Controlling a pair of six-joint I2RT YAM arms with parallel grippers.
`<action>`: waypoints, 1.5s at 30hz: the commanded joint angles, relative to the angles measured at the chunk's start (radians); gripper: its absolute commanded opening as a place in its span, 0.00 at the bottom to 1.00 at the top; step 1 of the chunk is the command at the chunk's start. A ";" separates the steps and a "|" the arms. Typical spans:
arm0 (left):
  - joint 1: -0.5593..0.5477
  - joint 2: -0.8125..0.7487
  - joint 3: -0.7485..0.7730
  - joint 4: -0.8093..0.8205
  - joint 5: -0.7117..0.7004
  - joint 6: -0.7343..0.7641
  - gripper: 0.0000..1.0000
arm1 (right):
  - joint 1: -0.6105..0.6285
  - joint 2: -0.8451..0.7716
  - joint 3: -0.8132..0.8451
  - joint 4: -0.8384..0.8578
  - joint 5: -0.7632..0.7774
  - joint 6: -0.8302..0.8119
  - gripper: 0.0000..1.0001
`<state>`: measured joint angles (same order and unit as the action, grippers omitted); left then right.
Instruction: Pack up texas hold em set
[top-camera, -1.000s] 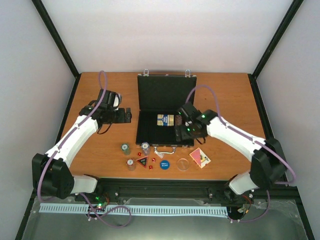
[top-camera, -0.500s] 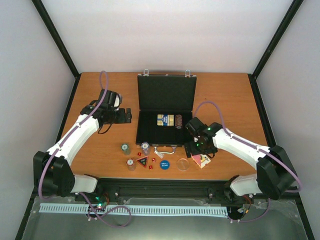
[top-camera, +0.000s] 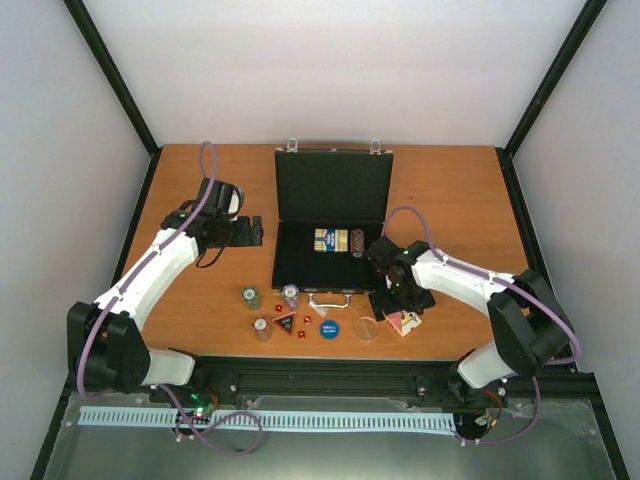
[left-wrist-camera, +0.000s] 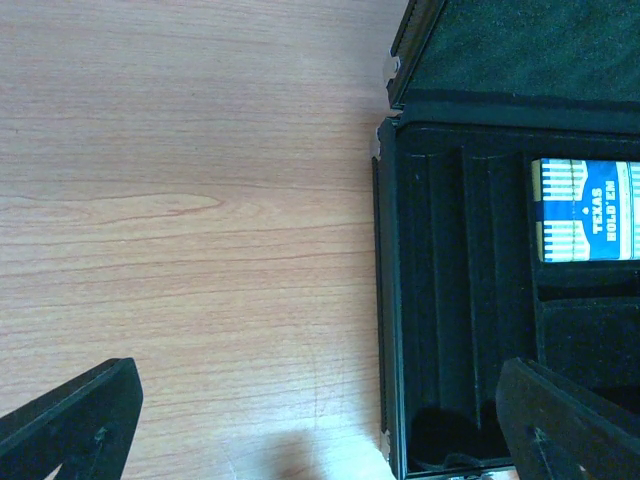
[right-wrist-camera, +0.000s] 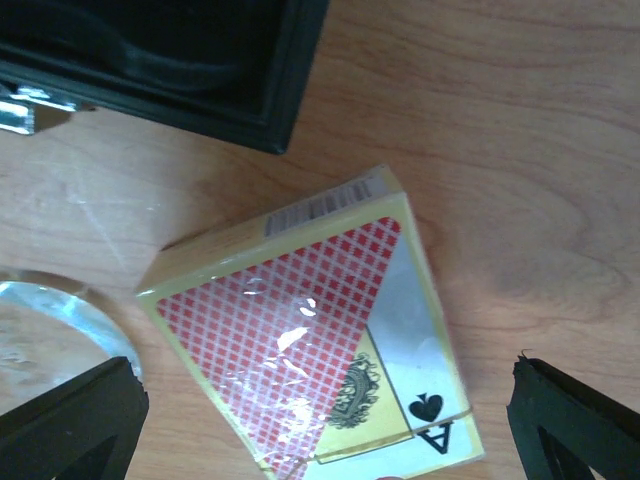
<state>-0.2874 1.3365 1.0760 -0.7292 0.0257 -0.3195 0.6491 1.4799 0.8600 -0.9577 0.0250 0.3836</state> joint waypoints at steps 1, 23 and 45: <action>-0.004 0.012 0.017 0.024 -0.009 -0.015 1.00 | -0.019 0.022 0.030 -0.040 0.049 -0.042 1.00; -0.002 0.041 0.027 0.026 -0.010 -0.007 1.00 | -0.023 0.103 0.009 0.033 -0.036 -0.069 0.81; -0.002 0.030 0.030 0.026 -0.005 -0.001 1.00 | -0.027 0.037 0.254 -0.125 0.037 -0.006 0.61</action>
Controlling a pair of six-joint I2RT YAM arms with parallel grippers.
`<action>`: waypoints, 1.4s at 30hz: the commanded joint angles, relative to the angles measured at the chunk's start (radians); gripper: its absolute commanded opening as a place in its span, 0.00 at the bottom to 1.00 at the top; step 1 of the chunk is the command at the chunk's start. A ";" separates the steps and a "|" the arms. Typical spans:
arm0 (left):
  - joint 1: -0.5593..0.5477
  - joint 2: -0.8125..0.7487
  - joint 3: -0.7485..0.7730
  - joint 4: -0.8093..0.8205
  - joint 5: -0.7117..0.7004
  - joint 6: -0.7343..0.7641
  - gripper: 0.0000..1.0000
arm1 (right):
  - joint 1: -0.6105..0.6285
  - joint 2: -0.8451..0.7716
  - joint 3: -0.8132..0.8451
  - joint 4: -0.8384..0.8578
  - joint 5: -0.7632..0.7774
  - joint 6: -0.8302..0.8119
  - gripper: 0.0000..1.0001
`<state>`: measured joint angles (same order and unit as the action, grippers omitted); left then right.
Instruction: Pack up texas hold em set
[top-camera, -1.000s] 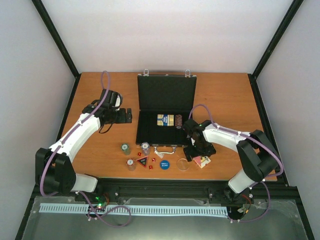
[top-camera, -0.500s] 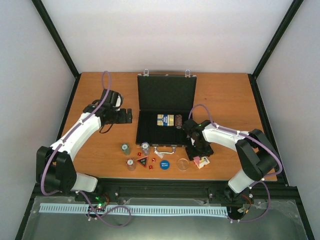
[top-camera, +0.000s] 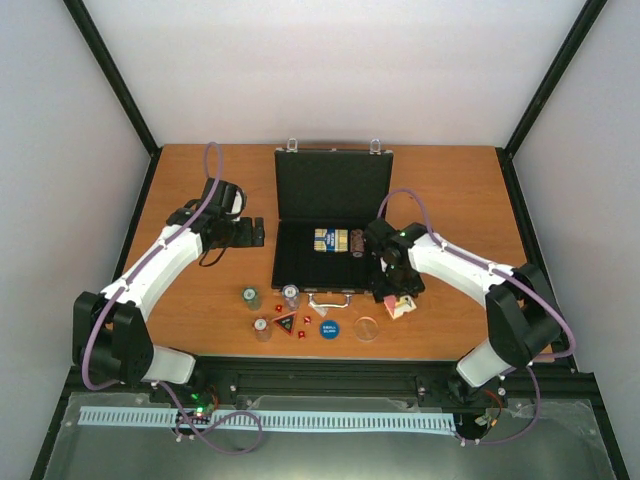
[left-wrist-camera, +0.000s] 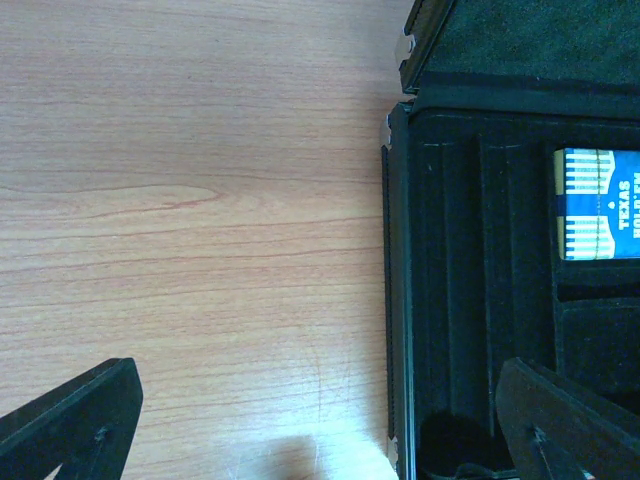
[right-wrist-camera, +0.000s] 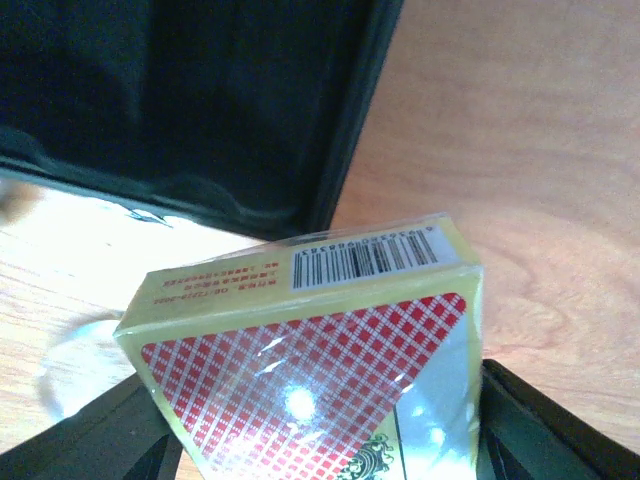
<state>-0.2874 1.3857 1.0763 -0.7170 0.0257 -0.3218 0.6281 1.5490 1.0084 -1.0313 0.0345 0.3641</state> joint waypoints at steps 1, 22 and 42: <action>-0.003 -0.021 0.030 0.014 -0.004 0.000 1.00 | -0.006 -0.024 0.128 -0.059 0.029 0.015 0.61; -0.003 -0.064 0.008 0.020 -0.008 -0.010 1.00 | 0.059 0.386 0.646 0.049 -0.037 -0.195 0.58; -0.003 -0.076 0.000 -0.001 -0.016 0.001 1.00 | 0.165 0.432 0.487 0.245 0.107 -0.607 0.57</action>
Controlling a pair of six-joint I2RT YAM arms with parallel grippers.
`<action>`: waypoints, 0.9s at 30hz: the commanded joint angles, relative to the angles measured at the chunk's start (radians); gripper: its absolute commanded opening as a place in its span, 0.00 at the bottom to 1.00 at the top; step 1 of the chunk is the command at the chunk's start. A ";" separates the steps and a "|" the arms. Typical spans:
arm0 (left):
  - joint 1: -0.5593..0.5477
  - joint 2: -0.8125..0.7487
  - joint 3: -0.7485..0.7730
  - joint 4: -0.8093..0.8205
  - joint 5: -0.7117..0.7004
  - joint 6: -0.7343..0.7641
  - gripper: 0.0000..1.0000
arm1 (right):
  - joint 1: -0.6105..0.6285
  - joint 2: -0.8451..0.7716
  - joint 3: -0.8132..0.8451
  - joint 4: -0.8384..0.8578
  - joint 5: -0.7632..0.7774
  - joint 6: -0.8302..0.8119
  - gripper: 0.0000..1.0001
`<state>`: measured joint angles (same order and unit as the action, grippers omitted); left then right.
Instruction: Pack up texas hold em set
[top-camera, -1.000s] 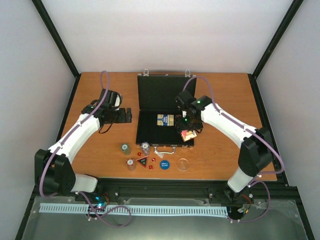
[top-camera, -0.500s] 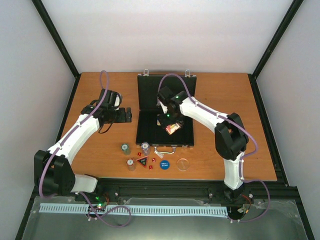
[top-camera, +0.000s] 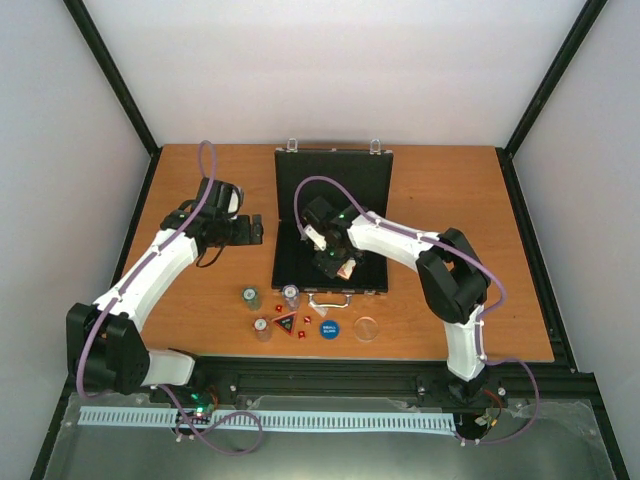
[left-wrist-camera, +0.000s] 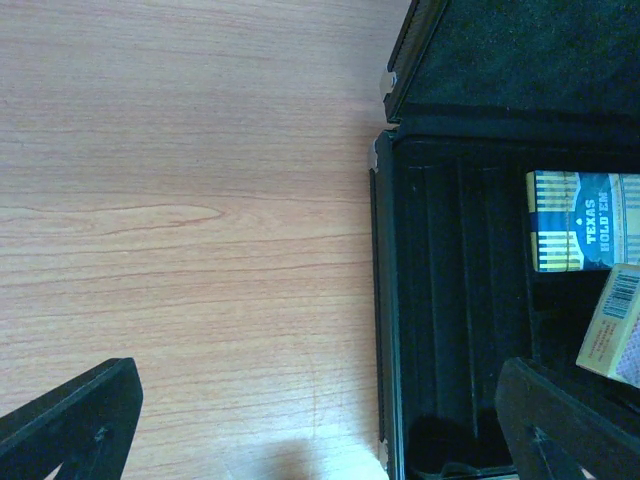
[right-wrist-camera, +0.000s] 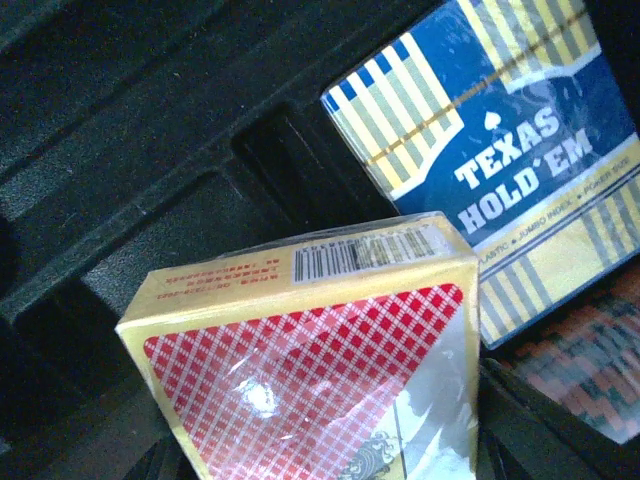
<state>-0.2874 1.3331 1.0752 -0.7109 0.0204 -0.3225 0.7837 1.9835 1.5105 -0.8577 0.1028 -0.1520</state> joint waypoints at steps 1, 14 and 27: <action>-0.003 -0.023 0.000 -0.008 -0.011 0.004 1.00 | 0.014 -0.002 -0.018 0.079 0.043 -0.102 0.57; -0.002 -0.019 -0.006 -0.005 -0.014 0.029 1.00 | 0.071 0.031 -0.015 0.082 0.038 -0.108 0.81; -0.002 -0.012 -0.003 0.001 -0.003 0.042 1.00 | 0.070 -0.079 -0.008 0.068 0.009 0.050 1.00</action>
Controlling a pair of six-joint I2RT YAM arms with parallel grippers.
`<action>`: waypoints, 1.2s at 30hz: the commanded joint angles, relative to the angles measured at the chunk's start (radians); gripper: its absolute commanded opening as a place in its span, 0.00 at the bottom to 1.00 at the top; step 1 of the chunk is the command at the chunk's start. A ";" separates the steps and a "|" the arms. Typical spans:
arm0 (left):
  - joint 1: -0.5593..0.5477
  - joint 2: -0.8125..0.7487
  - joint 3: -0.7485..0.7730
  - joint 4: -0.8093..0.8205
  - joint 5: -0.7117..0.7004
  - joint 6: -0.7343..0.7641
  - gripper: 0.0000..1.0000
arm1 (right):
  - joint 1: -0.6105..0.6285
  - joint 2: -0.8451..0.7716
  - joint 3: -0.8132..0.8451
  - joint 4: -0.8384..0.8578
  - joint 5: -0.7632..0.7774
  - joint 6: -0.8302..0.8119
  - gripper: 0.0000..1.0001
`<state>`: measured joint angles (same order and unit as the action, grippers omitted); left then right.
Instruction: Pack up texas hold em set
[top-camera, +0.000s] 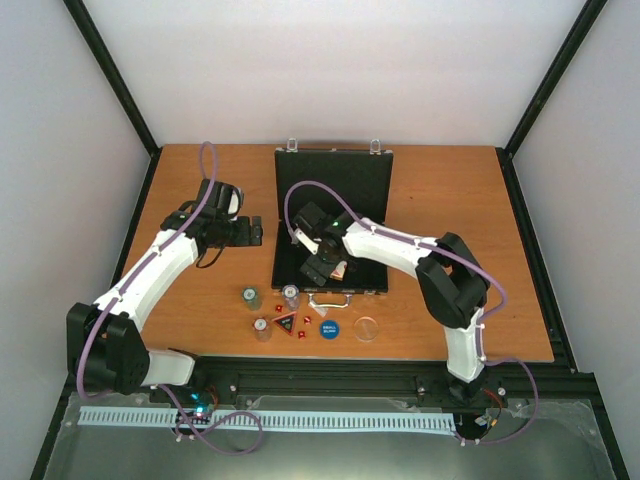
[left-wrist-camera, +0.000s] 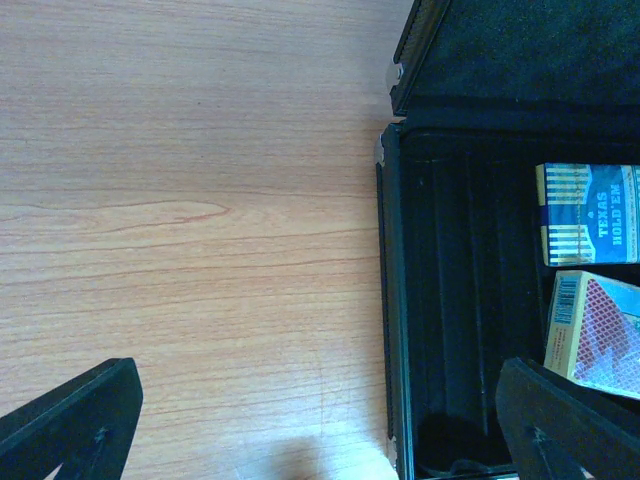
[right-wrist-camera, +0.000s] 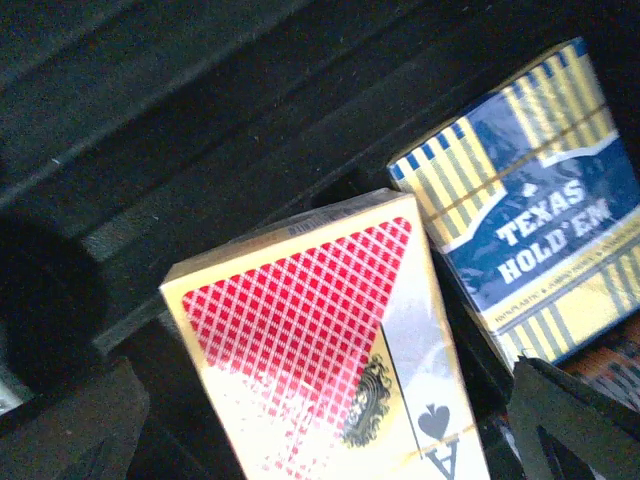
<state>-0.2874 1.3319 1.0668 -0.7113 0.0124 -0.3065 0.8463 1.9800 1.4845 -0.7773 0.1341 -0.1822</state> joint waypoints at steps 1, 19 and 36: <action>-0.002 -0.011 0.005 0.001 0.005 0.026 1.00 | 0.007 -0.084 0.027 -0.017 -0.024 0.110 1.00; -0.002 -0.045 -0.019 -0.004 0.006 0.021 1.00 | 0.007 0.223 0.358 -0.201 0.134 0.579 1.00; -0.002 -0.019 -0.014 0.001 0.015 0.026 1.00 | 0.007 -0.007 -0.004 -0.110 0.120 0.583 1.00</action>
<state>-0.2874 1.3060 1.0382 -0.7113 0.0181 -0.3008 0.8471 2.0361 1.5288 -0.8711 0.2573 0.4290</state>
